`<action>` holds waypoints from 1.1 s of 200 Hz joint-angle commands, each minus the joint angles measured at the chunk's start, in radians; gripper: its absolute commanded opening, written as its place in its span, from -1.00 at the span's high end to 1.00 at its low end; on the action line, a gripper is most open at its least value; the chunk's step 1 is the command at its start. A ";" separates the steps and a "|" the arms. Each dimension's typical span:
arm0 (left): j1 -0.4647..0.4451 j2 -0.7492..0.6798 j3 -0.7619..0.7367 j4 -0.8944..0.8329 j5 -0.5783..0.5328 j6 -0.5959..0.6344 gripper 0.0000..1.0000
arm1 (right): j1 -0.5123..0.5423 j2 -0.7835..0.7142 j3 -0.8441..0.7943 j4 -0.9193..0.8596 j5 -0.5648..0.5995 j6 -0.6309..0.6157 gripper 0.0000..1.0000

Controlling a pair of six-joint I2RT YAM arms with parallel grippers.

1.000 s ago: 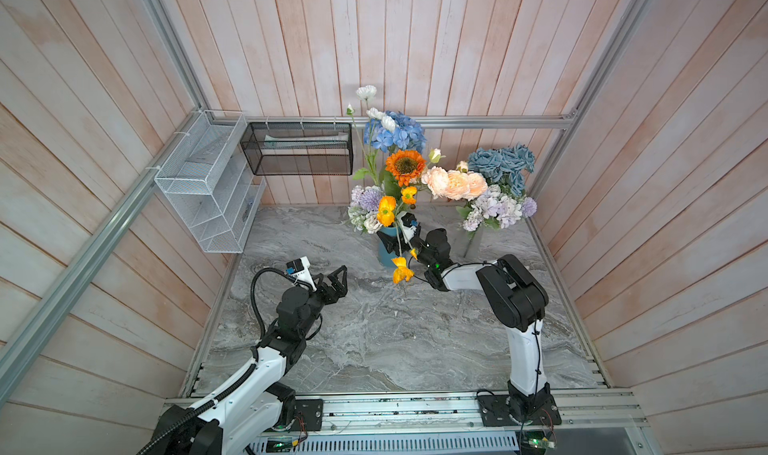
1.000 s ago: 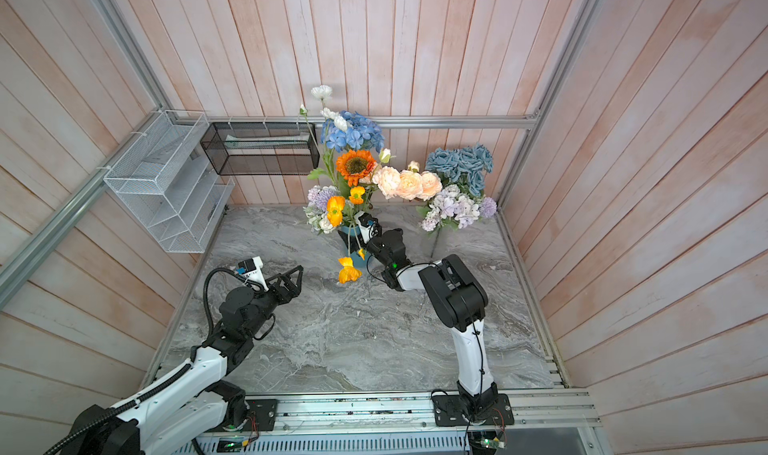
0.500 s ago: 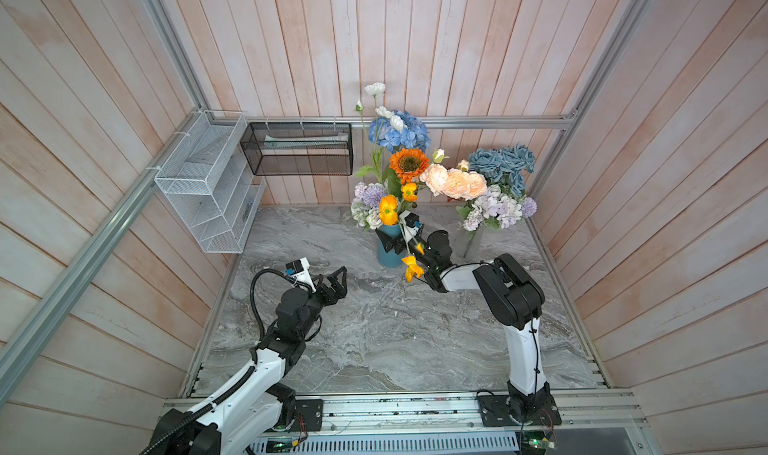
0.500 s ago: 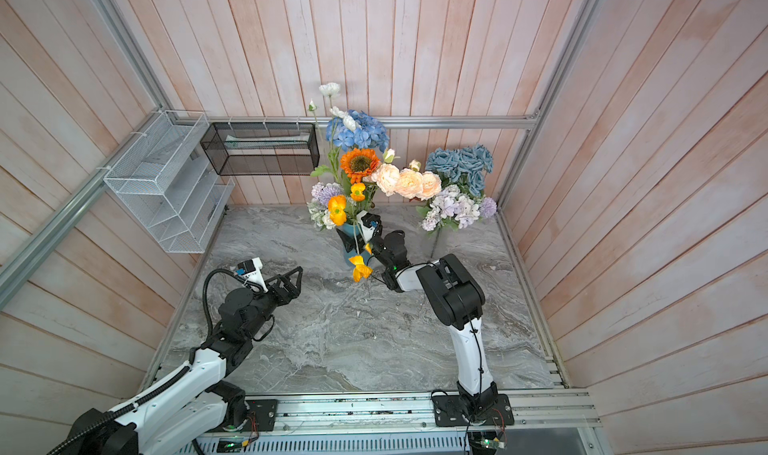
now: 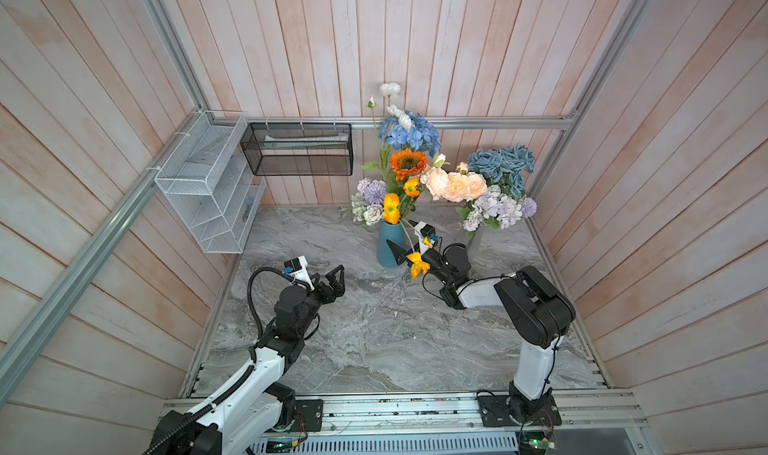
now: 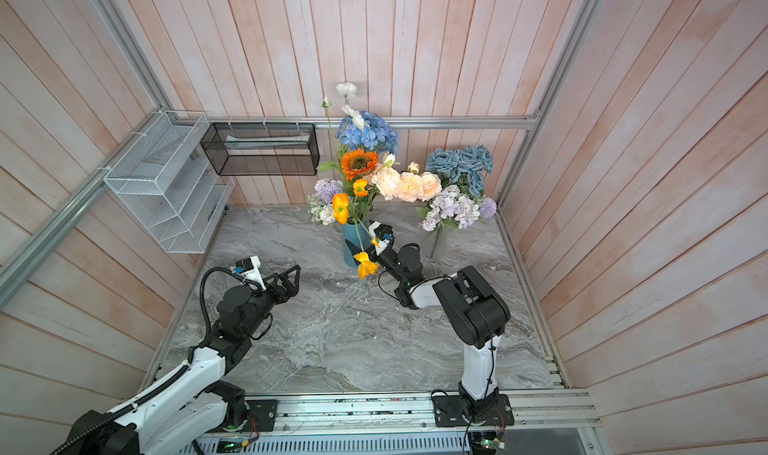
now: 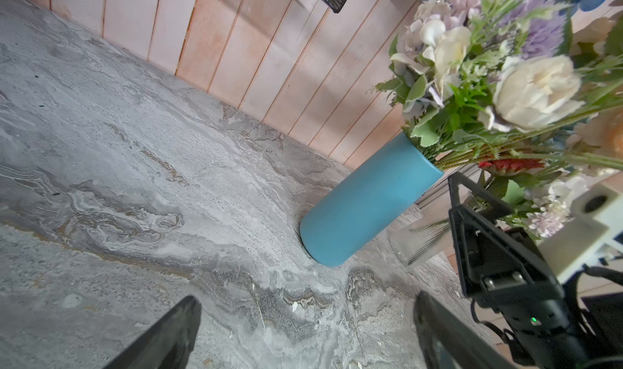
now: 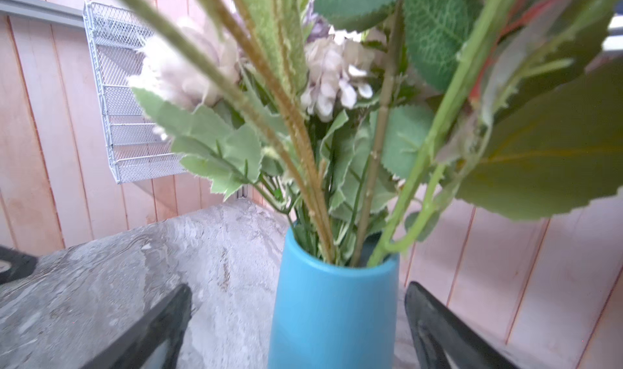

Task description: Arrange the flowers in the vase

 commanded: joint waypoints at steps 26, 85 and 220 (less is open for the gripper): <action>0.039 -0.026 0.031 -0.038 -0.008 0.051 -1.00 | 0.002 -0.189 -0.191 -0.130 0.066 0.009 -0.96; 0.077 -0.040 0.077 -0.117 -0.159 0.224 -1.00 | -0.040 -0.537 -0.345 -0.584 0.279 -0.015 -0.96; 0.187 0.403 -0.032 0.468 -0.362 0.559 -1.00 | -0.429 -0.468 -0.496 -0.362 0.404 -0.143 -0.96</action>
